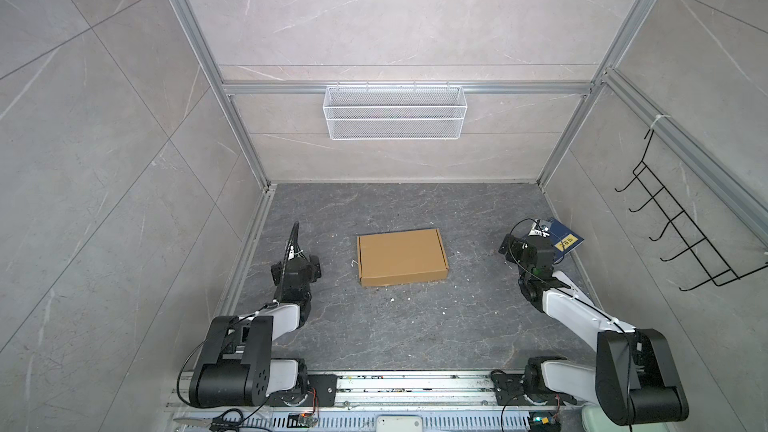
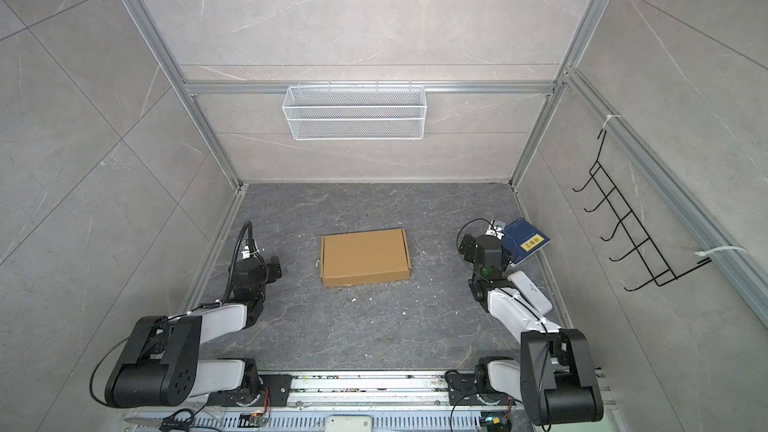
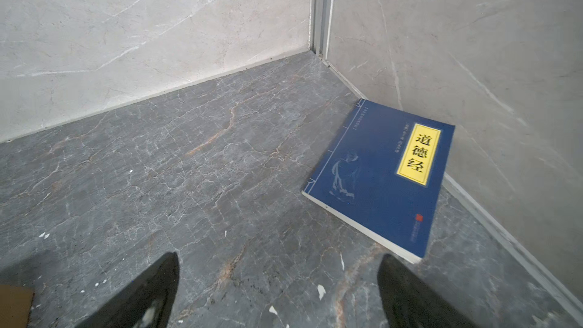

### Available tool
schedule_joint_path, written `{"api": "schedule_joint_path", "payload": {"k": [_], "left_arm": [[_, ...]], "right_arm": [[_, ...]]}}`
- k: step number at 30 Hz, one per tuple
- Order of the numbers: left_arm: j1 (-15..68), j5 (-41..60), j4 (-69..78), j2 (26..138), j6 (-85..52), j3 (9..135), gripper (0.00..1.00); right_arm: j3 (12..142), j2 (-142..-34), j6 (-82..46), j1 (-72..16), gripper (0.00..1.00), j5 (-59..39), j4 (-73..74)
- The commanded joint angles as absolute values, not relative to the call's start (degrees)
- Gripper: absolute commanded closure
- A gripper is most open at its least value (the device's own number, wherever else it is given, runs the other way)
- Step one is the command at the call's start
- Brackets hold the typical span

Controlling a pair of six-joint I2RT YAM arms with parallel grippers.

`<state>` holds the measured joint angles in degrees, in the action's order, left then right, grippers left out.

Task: Fold the paper box

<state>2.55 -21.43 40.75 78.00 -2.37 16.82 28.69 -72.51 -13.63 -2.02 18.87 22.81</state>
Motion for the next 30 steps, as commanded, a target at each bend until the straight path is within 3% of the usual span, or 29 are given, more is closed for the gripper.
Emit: {"api": "schedule_joint_path", "payload": {"k": [1, 13, 20, 25, 30], "left_arm": [[0.98, -17.16, 51.43, 81.76, -1.21, 17.54, 0.07], [0.0, -15.38, 49.85, 85.69, -1.85, 19.94, 0.07], [-0.09, -15.38, 49.84, 85.72, -1.87, 19.9, 0.07], [-0.1, -15.25, 49.65, 85.74, -1.93, 20.08, 0.07], [-0.18, -15.15, 49.5, 85.86, -1.93, 20.14, 0.07]], "right_arm": [[27.65, -73.53, -12.3, -1.58, 0.0, 16.22, 28.28], [30.06, -77.75, -8.97, -0.75, 0.01, 7.6, 32.68], [21.88, -70.52, -7.74, -0.8, 0.01, 10.21, 31.85], [19.23, -79.17, -8.14, -0.79, 0.01, 11.27, 45.11], [19.94, -82.26, -4.2, -2.3, 0.0, 6.4, 46.5]]}}
